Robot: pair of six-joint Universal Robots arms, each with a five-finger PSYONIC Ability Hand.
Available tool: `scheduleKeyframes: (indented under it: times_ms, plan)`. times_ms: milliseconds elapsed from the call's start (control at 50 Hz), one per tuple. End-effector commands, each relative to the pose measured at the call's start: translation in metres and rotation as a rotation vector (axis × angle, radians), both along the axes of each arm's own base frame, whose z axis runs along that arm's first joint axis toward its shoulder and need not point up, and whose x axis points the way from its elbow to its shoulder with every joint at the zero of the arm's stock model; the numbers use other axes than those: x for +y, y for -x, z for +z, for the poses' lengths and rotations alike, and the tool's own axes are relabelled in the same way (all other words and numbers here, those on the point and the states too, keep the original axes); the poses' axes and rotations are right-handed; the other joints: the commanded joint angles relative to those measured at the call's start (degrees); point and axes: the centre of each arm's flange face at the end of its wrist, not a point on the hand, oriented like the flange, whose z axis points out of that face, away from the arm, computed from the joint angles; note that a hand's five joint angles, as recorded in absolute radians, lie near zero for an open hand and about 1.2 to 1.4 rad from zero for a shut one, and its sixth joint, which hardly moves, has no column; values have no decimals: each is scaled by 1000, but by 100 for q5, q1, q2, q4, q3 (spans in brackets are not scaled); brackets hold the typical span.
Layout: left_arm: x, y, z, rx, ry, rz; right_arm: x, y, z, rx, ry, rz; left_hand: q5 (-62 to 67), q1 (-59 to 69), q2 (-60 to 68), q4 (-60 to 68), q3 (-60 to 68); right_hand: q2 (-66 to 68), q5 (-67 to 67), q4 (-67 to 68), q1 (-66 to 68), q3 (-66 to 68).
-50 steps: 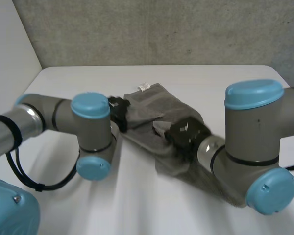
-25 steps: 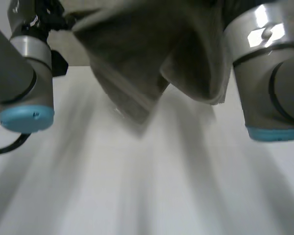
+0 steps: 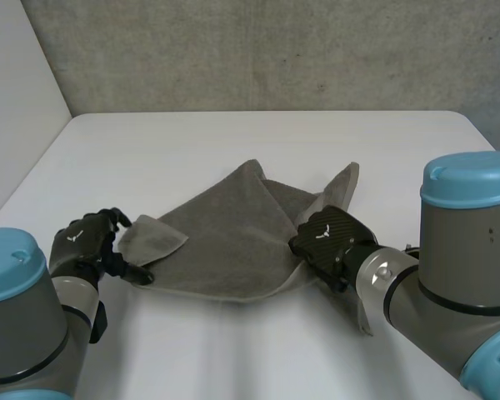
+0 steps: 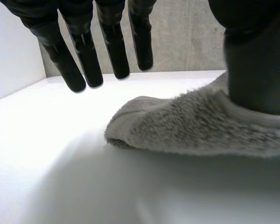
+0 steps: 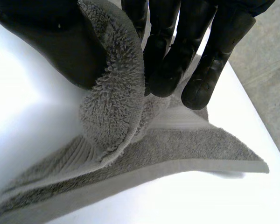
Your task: Fold the towel.
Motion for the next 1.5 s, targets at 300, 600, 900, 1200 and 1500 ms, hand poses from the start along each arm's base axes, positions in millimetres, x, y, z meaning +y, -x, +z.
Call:
scheduleKeyframes:
  times_ms: [300, 600, 900, 1200, 1500]
  plan:
    - [-4, 20, 19, -345, 191, -584, -11, 9, -16, -207, -62, -174, -1233, -1255, -1261, -1257, -1246, 345, 408, 337, 284, 304]
    - [-5, 20, -21, -400, 107, -750, -48, 31, -16, -472, -249, -431, -845, -868, -874, -870, -859, 345, 408, 337, 284, 304]
    - [-6, 52, -52, -417, 56, -835, -55, 36, -25, -495, -297, -487, -745, -767, -773, -769, -758, 345, 408, 337, 284, 304]
    - [0, 57, -55, -657, 170, -926, -58, 38, -34, -481, -319, -500, 79, 56, 50, 54, 65, 345, 408, 337, 284, 304]
    - [-18, 39, -47, -804, 192, -891, -58, 38, -35, -477, -321, -497, 248, 226, 220, 223, 234, 345, 408, 337, 284, 304]
